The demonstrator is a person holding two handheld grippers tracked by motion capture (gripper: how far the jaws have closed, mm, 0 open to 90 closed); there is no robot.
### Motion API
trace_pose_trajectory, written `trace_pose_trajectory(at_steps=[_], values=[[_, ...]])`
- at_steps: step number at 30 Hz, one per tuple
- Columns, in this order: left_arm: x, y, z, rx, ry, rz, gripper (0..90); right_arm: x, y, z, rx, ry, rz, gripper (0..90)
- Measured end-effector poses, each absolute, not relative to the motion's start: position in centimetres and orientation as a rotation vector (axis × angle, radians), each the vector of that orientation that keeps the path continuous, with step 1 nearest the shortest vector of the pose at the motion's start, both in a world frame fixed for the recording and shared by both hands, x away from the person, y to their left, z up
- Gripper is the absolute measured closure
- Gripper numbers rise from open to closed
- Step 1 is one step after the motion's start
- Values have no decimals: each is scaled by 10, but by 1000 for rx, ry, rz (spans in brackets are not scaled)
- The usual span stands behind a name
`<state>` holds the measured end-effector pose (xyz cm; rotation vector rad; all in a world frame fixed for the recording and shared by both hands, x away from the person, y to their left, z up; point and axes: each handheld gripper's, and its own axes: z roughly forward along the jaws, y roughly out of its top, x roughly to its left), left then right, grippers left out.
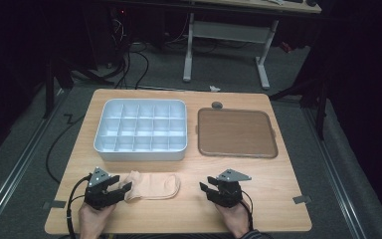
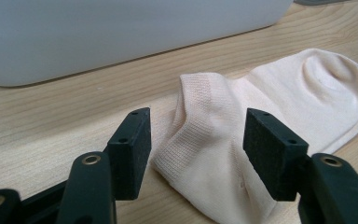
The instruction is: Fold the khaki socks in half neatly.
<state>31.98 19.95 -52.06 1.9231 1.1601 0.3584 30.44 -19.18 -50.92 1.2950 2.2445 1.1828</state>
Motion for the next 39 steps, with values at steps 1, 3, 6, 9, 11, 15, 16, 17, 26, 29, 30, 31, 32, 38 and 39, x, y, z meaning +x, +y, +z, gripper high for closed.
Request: trace_pose_trajectory(at_steps=[1, 3, 6, 9, 11, 15, 16, 17, 26, 29, 30, 31, 32, 38, 39], values=[[320, 199, -521, 1924, 1161, 356, 426, 305, -189, -509, 1285, 2253, 1188, 591], [320, 199, -521, 1925, 1162, 356, 426, 306, -179, -510, 1278, 2276, 1198, 591], [320, 198, -521, 1932, 1167, 363, 427, 306, -172, -511, 1265, 2292, 1201, 591], [320, 197, -523, 1938, 1170, 355, 428, 308, -160, -512, 1245, 2316, 1205, 591], [320, 196, -525, 1940, 1178, 345, 430, 311, -150, -514, 1234, 2341, 1216, 589], [320, 196, -526, 1938, 1183, 339, 435, 314, -141, -516, 1241, 2368, 1233, 584], [319, 196, -527, 1940, 1185, 338, 435, 315, -139, -516, 1234, 2372, 1226, 583], [320, 195, -527, 1943, 1188, 340, 435, 318, -135, -518, 1241, 2378, 1224, 578], [320, 193, -528, 1959, 1188, 360, 435, 323, -119, -515, 1205, 2362, 1170, 548], [320, 191, -529, 1965, 1189, 362, 436, 327, -115, -516, 1209, 2362, 1159, 548], [320, 190, -530, 1969, 1189, 367, 436, 328, -114, -517, 1213, 2365, 1150, 547], [321, 189, -531, 1980, 1191, 369, 435, 329, -112, -519, 1219, 2369, 1128, 546], [321, 189, -531, 1980, 1191, 369, 435, 329, -112, -519, 1219, 2369, 1128, 546], [320, 187, -533, 1998, 1190, 396, 443, 332, -109, -525, 1220, 2384, 1085, 560], [320, 187, -533, 1998, 1190, 396, 446, 332, -109, -525, 1220, 2384, 1085, 560]])
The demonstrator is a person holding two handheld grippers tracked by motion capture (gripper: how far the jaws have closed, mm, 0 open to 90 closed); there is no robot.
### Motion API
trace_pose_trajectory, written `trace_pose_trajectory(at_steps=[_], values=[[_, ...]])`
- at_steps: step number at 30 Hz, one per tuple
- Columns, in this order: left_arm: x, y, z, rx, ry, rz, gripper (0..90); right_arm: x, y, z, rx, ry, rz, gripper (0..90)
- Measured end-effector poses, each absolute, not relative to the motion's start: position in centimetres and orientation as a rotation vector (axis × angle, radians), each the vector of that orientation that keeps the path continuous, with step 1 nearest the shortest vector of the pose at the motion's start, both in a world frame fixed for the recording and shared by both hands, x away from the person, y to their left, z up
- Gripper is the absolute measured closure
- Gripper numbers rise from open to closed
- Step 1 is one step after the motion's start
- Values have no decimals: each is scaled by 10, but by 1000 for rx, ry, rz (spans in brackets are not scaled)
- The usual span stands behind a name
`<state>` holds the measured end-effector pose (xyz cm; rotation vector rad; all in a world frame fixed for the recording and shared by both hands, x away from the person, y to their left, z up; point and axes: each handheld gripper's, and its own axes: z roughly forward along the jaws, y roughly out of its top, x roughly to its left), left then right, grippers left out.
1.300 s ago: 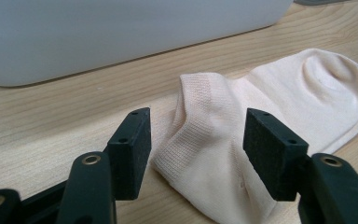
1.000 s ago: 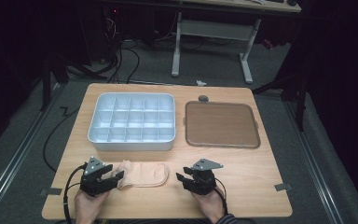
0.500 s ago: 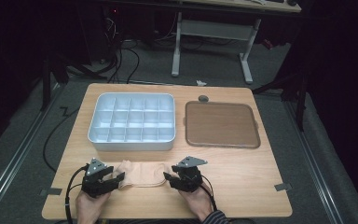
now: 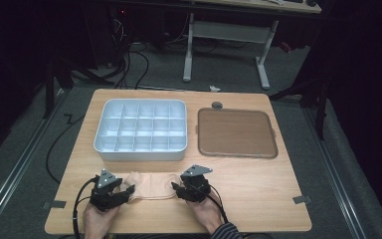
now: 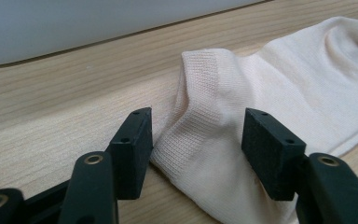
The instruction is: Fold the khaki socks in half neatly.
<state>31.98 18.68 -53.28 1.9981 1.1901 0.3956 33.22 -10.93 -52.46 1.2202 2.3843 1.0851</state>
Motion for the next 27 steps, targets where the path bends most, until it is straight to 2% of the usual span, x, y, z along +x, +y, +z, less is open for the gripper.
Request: trace_pose_trajectory(at_steps=[4, 13, 25, 27], values=[[318, 183, -533, 2032, 1173, 448, 454, 332, -107, -527, 1210, 2399, 1057, 593], [318, 182, -533, 2038, 1175, 456, 473, 328, -103, -527, 1147, 2410, 1021, 675], [319, 178, -529, 2053, 1157, 380, 733, 327, -103, -527, 1116, 2439, 1028, 793], [320, 179, -529, 2053, 1155, 369, 743, 327, -102, -527, 1115, 2437, 1029, 801]])
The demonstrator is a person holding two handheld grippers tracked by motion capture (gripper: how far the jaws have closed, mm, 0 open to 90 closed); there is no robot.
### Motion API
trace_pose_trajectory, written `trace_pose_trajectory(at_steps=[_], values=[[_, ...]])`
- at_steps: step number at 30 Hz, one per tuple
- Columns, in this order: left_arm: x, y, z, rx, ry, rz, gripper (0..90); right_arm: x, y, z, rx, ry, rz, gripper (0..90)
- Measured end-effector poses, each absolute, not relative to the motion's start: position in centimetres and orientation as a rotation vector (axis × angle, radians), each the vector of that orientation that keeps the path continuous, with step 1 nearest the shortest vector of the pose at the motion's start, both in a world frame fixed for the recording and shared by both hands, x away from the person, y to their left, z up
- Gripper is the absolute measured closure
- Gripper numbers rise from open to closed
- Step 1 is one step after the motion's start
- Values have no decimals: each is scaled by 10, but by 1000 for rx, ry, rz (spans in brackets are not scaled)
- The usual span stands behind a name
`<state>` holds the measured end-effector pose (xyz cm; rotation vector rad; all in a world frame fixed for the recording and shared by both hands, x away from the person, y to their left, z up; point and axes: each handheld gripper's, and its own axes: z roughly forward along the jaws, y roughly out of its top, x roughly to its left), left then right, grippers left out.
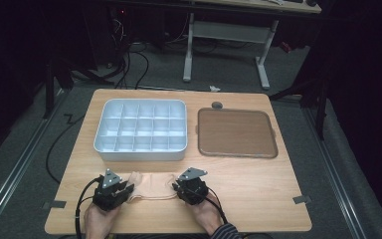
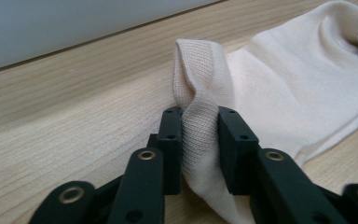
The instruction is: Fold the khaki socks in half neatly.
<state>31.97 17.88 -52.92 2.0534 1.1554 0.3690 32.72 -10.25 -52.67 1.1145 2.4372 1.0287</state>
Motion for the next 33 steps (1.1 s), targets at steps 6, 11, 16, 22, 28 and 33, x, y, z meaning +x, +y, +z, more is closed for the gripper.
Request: trace_pose_trajectory(at_steps=[6, 11, 16, 22, 28, 33], values=[[322, 182, -530, 2032, 1153, 319, 785, 327, -103, -526, 1115, 2435, 1035, 855], [324, 183, -530, 2013, 1152, 271, 795, 326, -105, -524, 1107, 2417, 1065, 869], [324, 181, -527, 1995, 1134, 258, 797, 325, -109, -520, 1108, 2403, 1084, 869], [325, 172, -521, 1992, 1098, 239, 799, 323, -121, -517, 1126, 2380, 1096, 869], [327, 159, -521, 1989, 1067, 208, 798, 320, -139, -513, 1151, 2352, 1106, 869], [331, 140, -519, 1996, 1026, 178, 798, 315, -157, -512, 1168, 2333, 1083, 869]])
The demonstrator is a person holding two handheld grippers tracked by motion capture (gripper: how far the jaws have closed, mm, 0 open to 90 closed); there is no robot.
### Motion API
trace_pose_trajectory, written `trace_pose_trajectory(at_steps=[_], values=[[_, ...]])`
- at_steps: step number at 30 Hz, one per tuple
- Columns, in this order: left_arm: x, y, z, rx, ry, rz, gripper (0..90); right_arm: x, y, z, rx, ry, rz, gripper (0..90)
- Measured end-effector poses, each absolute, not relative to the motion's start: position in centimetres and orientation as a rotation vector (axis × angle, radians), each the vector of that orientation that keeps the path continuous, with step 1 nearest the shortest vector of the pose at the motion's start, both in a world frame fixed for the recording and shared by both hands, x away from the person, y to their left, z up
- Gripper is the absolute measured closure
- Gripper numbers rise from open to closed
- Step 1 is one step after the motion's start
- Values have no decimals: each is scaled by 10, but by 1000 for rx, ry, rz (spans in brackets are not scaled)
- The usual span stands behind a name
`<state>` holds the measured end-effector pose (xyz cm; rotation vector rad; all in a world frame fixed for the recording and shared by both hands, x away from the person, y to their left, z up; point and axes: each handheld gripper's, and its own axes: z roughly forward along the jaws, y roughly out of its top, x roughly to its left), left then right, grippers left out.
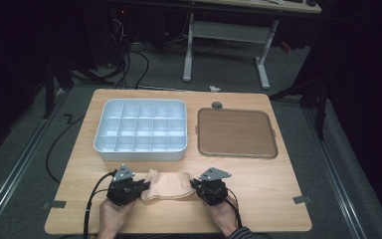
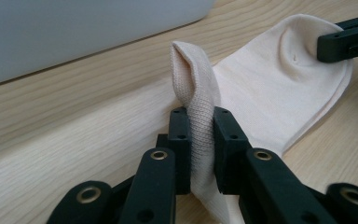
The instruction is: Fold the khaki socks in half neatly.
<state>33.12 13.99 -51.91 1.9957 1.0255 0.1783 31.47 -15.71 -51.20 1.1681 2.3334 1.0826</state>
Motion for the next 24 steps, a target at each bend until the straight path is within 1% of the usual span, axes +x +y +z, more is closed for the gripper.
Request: trace_pose_trajectory(at_steps=[14, 24], values=[[335, 121, -523, 1997, 992, 121, 799, 307, -185, -512, 1224, 2294, 1090, 869], [340, 105, -520, 2037, 954, 132, 799, 303, -199, -516, 1255, 2274, 1079, 869]])
